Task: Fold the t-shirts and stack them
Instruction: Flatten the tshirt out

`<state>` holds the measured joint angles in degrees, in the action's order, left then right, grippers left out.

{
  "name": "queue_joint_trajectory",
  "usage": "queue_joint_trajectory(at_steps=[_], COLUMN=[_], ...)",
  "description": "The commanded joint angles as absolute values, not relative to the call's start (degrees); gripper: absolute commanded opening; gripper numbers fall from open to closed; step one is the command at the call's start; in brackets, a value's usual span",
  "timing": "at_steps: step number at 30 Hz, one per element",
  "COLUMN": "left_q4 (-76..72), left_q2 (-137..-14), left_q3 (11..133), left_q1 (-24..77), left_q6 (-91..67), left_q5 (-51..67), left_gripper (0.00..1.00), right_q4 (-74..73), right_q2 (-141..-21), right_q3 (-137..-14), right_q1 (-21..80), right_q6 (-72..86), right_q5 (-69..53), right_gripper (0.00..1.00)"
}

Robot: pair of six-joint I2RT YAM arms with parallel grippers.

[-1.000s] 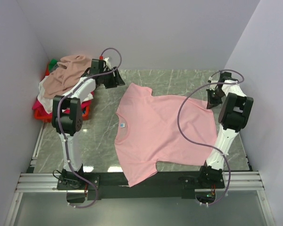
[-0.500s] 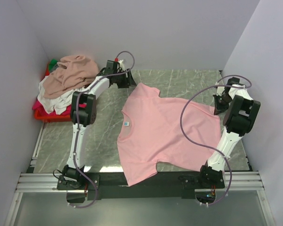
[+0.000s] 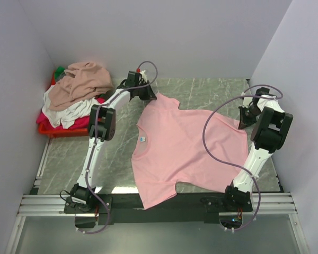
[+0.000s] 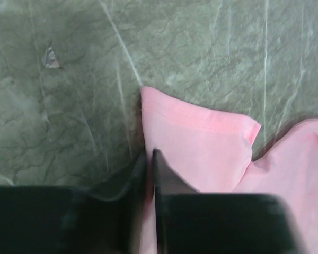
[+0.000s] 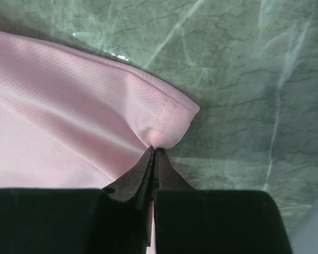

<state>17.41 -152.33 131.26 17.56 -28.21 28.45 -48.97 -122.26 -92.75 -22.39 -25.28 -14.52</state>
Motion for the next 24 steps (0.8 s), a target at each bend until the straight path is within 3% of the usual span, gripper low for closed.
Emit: queue_joint_trajectory(at_steps=[1,2,8,17,19,24], left_q4=[14.94,13.72,10.72,9.14,9.84,11.25], left_q2=[-148.21,-146.53,-133.69,-130.60,-131.66,-134.64], left_q3=[128.43,123.97,105.50,98.26,100.53,104.68], left_q1=[17.23,17.05,14.42,12.31,11.96,10.90], left_q6=[-26.55,-25.76,-24.61,-25.75,-26.36,-27.77], left_q5=[28.05,27.17,22.68,22.67,22.85,22.76], left_gripper=[0.05,0.00,0.00,0.03,0.09,0.40], right_q4=[-50.45,-50.36,-49.40,-50.27,-50.97,-53.08], right_q2=[-119.36,-118.92,-118.74,-123.74,-125.85,-128.76], right_q3=[-93.78,-93.61,-93.16,-100.71,-103.88,-109.59], right_q1=[-22.41,-22.41,-21.97,-18.02,-17.49,-17.14], right_q6=[-25.93,-25.93,-25.93,-25.49,-25.05,-24.43], right_q5=[-17.49,-17.75,-18.72,-22.06,-22.41,-24.08], right_gripper=[0.00,0.00,0.00,0.00,0.00,0.03])
